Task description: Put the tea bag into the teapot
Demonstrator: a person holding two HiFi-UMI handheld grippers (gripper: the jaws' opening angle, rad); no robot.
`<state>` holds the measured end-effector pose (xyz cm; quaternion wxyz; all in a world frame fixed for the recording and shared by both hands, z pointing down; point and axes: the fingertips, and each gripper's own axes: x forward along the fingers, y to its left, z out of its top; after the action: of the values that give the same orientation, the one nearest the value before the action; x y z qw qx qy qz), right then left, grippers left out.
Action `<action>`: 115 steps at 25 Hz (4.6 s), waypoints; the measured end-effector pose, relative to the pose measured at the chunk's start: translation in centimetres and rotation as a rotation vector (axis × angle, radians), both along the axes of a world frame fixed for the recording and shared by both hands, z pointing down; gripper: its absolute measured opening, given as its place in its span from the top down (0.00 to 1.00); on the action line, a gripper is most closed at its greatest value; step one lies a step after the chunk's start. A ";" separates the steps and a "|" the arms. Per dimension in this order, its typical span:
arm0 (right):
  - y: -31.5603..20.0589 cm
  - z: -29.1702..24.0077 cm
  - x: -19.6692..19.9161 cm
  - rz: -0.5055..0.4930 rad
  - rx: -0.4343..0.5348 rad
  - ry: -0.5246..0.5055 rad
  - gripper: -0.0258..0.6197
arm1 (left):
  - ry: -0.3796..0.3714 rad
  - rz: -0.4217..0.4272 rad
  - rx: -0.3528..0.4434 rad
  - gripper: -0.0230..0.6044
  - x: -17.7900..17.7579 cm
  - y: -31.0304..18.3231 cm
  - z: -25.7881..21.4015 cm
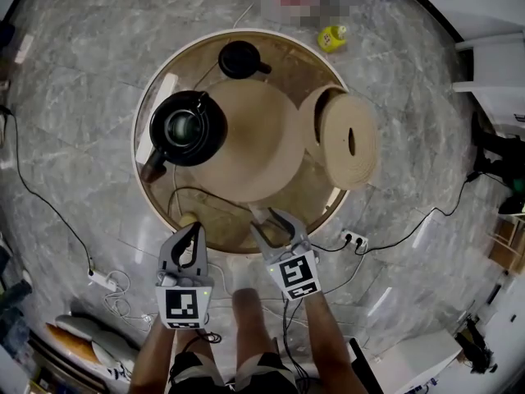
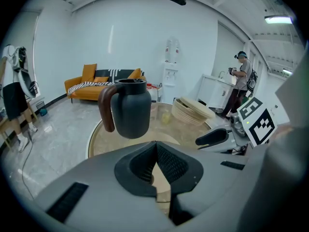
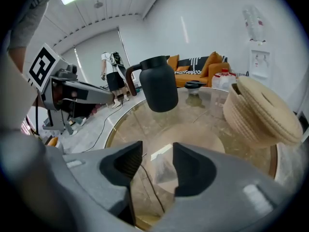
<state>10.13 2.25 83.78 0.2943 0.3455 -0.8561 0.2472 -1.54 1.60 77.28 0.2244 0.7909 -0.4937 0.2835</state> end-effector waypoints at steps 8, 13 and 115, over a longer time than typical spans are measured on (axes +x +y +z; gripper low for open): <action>0.5 2.7 -0.2 0.000 -0.047 0.031 0.75 | 0.027 -0.040 -0.048 0.94 -0.7 0.4 1.0; 0.6 3.5 0.0 0.002 -0.041 0.080 0.96 | 0.006 -0.005 -0.020 0.94 -1.7 0.5 1.4; -18.8 -22.2 -13.8 0.216 0.248 -0.112 0.70 | 0.028 0.044 0.241 0.94 -13.3 -16.5 -18.9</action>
<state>-3.68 -16.53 61.56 0.1731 0.4549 -0.8529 0.1888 -14.80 -14.95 58.35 0.1283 0.8267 -0.5035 0.2159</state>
